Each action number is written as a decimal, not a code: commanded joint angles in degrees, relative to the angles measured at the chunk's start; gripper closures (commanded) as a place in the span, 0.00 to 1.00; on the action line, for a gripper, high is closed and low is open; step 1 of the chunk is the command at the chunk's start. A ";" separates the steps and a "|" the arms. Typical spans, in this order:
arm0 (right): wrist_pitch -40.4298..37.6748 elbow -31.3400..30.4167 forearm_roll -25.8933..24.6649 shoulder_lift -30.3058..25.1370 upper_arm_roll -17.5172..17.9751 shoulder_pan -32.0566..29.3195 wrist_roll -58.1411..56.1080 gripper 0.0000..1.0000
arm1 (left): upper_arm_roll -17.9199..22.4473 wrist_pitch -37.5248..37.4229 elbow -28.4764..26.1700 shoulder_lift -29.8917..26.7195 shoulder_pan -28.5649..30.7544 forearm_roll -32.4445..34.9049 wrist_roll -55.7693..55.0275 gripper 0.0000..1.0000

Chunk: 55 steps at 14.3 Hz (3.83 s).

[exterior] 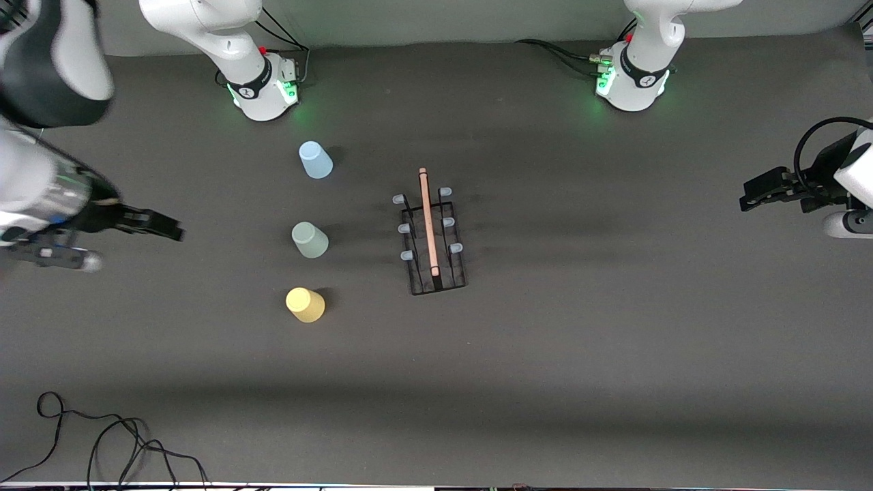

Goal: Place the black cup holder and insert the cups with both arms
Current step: 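Open the left gripper and withdraw it from the rack, then reach the pale green cup with the right gripper and grasp it, then carry the green cup to the rack and set it on a peg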

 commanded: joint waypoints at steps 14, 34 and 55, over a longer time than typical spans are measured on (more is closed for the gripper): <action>46.63 -37.18 0.52 2.87 -0.31 11.95 12.77 0.00 | 6.24 1.20 -2.94 -1.86 -7.97 2.99 0.74 0.00; 43.05 -37.90 0.96 5.35 -0.22 14.85 14.88 0.06 | 4.75 -1.09 -1.45 -1.34 -6.56 3.17 1.00 0.00; 33.22 -34.21 10.18 -3.60 -0.13 15.64 15.93 1.00 | 4.66 -0.30 -0.66 -0.02 -6.56 4.40 0.92 0.00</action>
